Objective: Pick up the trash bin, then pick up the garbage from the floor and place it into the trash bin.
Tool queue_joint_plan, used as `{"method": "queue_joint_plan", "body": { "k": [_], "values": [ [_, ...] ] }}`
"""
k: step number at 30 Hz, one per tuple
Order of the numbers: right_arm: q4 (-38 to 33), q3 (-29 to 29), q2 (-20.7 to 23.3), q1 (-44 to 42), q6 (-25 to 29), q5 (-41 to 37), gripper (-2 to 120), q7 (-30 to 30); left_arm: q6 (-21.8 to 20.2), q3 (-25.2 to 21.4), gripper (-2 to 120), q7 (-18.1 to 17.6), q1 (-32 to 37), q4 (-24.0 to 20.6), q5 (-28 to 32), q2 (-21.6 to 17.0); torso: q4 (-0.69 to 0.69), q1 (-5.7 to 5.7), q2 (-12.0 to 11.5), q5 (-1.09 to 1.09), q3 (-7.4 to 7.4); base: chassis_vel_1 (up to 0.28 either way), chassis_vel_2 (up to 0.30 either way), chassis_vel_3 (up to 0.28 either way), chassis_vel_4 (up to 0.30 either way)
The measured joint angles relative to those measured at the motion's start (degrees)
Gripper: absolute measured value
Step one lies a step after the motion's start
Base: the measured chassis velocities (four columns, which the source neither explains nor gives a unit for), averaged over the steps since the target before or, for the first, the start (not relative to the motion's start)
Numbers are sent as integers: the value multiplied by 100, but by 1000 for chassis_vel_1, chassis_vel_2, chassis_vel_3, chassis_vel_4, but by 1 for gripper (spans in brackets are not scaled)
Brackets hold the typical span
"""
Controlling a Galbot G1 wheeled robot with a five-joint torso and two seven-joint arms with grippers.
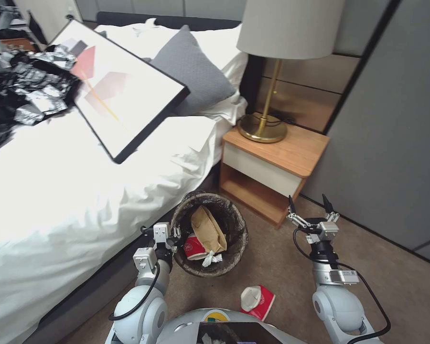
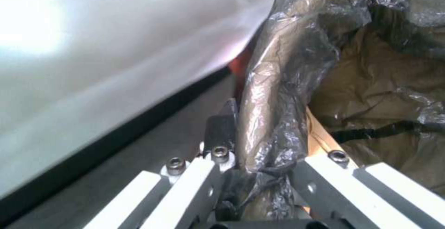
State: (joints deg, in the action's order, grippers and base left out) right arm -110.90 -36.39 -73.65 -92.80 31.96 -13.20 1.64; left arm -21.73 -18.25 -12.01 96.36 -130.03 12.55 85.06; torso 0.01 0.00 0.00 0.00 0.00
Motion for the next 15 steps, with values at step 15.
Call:
{"method": "queue_joint_plan", "body": {
  "k": [15],
  "values": [
    [49,5,-10,46,11,70,100,-49,38,33,3,1,-13,12,-24,-2,-1,0,0,0,0,23,21,21,25]
  ]
}}
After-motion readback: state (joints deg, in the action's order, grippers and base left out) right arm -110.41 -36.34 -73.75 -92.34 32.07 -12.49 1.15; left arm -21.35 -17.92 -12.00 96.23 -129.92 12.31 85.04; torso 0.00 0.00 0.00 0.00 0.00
